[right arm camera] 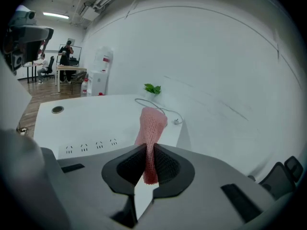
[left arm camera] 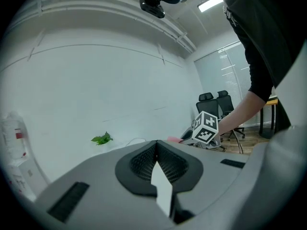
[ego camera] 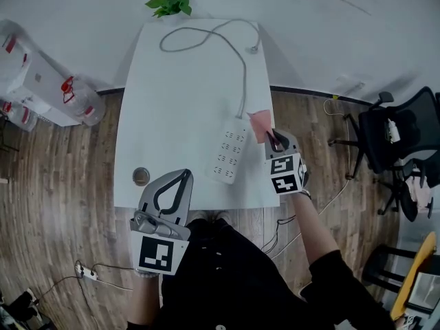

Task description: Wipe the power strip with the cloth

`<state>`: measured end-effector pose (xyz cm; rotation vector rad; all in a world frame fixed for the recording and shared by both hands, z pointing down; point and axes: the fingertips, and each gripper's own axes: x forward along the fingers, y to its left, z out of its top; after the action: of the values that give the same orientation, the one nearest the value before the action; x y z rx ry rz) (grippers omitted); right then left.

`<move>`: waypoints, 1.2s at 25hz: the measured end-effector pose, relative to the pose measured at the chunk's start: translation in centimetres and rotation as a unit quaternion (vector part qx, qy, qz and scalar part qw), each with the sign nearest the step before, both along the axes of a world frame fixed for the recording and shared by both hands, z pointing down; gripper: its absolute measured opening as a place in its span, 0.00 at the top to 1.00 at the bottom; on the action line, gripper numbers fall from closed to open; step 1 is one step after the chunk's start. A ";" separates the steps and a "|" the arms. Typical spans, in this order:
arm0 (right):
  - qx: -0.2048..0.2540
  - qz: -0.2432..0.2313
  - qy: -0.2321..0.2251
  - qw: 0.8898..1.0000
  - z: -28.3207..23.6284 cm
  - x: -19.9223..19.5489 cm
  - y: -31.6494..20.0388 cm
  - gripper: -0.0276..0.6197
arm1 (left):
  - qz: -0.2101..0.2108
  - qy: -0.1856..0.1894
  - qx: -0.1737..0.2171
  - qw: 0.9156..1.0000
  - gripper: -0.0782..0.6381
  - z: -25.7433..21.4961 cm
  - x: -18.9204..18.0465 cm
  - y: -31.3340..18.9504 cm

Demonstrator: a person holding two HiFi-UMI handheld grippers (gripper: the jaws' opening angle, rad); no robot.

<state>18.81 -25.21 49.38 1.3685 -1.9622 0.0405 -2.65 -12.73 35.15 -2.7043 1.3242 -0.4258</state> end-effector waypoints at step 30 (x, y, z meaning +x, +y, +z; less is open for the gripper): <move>-0.090 -0.086 0.094 0.988 9.1 -3.9 -1.6 0.86 | -0.036 -0.011 -0.009 0.999 0.87 0.9 -2.1 1.3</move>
<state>14.89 -26.79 58.51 1.0440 -1.8615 0.0064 -4.73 -11.44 36.08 -2.6648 1.4216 -0.4759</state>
